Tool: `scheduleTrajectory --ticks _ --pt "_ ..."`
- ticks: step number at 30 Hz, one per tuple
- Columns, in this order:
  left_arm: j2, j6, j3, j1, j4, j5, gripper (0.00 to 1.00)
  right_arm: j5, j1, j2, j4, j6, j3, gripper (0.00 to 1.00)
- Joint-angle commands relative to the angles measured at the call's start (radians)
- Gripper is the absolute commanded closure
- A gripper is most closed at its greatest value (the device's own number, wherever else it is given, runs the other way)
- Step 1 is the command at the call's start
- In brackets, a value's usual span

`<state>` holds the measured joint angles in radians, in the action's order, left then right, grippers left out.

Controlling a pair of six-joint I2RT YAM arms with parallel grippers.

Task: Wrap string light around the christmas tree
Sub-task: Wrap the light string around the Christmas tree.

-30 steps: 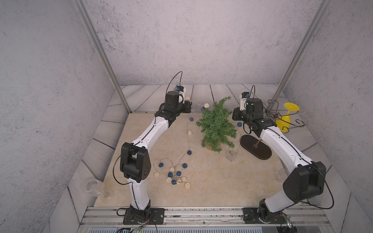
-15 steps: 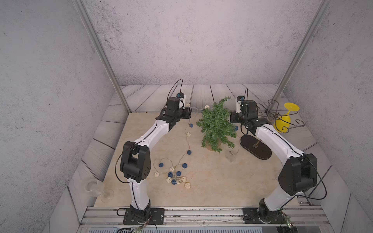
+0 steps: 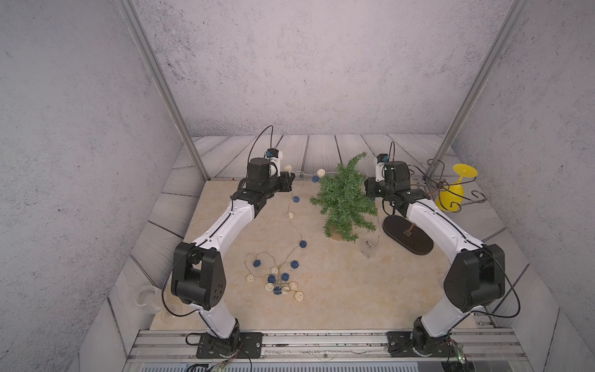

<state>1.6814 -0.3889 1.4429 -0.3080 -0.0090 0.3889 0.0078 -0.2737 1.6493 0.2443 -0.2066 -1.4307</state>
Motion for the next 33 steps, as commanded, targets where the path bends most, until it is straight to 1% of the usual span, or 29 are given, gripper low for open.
scheduleTrajectory --ticks 1,3,5,8,11,14,17,23,28,33 --pt "-0.021 0.003 0.003 0.031 0.009 -0.002 1.00 0.015 -0.004 -0.074 -0.015 -0.016 0.025 0.58" --pt "-0.012 -0.009 0.003 0.047 0.023 0.029 1.00 0.016 -0.004 -0.095 -0.027 -0.021 0.038 0.52" --pt "0.000 -0.008 0.018 0.047 0.009 0.043 1.00 0.016 -0.005 -0.108 -0.038 -0.031 0.048 0.49" --pt "-0.004 -0.004 0.036 0.049 0.008 0.043 1.00 0.023 -0.005 -0.124 -0.045 -0.041 0.058 0.47" --pt "0.005 0.016 0.118 0.052 -0.063 0.018 1.00 0.039 -0.004 -0.145 -0.054 -0.058 0.078 0.45" --pt "0.029 0.029 0.170 0.056 -0.112 0.018 1.00 0.006 -0.005 -0.185 -0.075 -0.071 0.108 0.41" --pt "0.018 0.024 0.136 0.061 -0.108 0.013 1.00 0.011 -0.013 -0.222 -0.071 -0.072 0.121 0.39" --pt "-0.062 0.003 0.032 0.063 -0.076 0.029 1.00 -0.022 -0.021 -0.307 -0.063 -0.107 0.190 0.39" --pt "-0.118 0.006 -0.036 0.064 -0.064 -0.003 1.00 -0.082 -0.038 -0.373 -0.064 -0.134 0.254 0.39" --pt "-0.126 0.018 -0.048 0.069 -0.088 -0.005 1.00 -0.199 -0.041 -0.399 -0.039 -0.152 0.293 0.38"
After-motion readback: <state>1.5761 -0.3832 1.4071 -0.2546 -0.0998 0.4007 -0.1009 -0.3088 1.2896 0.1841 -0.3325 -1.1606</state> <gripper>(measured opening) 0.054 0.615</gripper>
